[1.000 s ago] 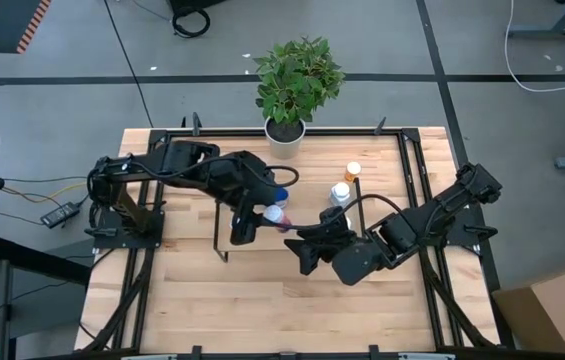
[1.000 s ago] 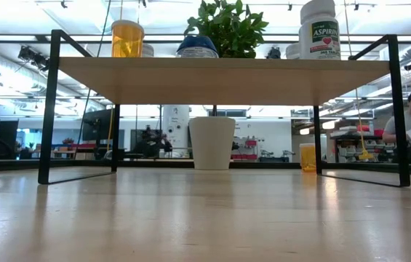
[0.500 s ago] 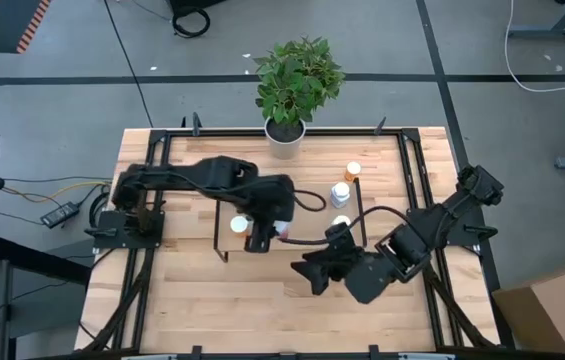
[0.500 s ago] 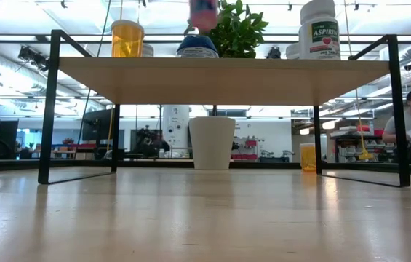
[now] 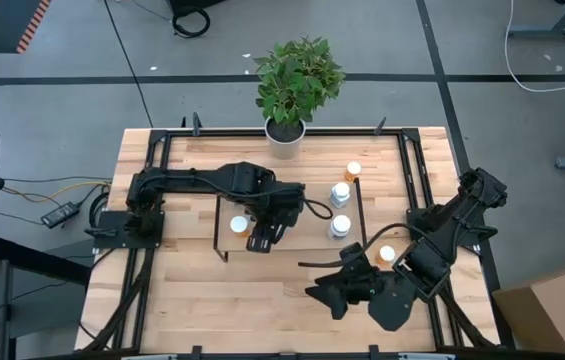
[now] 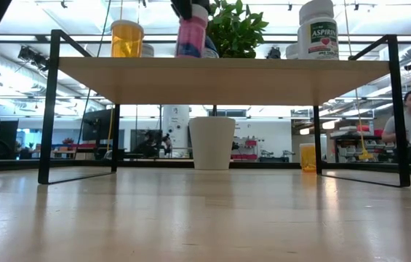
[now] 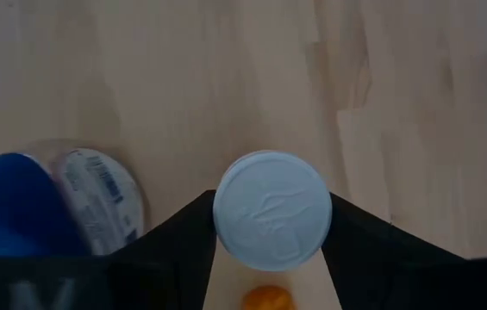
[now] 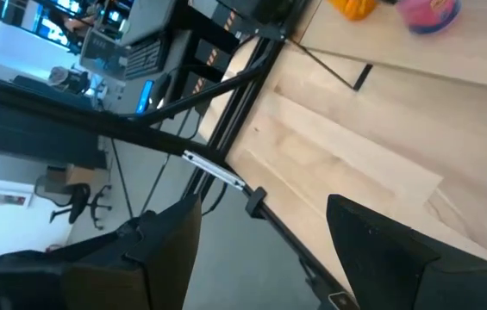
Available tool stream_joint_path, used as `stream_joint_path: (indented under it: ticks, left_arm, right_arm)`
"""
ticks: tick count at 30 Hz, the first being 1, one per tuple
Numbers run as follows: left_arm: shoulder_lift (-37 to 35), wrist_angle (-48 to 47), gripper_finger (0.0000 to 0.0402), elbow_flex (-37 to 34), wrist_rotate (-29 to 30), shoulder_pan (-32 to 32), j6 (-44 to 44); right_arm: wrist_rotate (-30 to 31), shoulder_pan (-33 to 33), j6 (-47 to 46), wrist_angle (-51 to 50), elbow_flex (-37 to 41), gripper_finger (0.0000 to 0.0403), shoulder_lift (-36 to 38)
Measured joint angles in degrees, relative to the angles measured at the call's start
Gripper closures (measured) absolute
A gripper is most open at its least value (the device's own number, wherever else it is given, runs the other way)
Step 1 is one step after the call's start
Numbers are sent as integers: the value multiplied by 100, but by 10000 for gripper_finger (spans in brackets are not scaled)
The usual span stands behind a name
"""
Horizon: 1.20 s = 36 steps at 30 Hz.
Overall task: Pick and place medicine bottles onto shelf by color
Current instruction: Put the pink pill bottle on the shelf
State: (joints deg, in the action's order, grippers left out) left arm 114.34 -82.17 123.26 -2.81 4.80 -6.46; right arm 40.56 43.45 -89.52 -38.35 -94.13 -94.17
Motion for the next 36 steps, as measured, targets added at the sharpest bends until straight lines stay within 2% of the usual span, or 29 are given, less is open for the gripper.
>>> stream_joint_path:
  ticks: [5, 12, 19, 27, 36]
  left_arm:
    - [7, 72, 216, 2, -11, -150, -32]
    - [7, 125, 204, -31, -4, -240, -26]
    - [-96, 559, 218, -727, -31, -237, 69]
    - [-176, 626, 202, -786, -7, -212, 231]
    - [-181, 574, 221, -793, 10, -242, 103]
  right_arm:
    - [135, 30, -30, -71, 0, 144, 0]
    - [210, 23, -26, -92, 0, 144, 0]
    - [301, 21, -9, -135, 0, 144, 0]
    - [299, 19, -15, -192, 0, 144, 0]
    - [297, 2, -24, -190, 0, 144, 0]
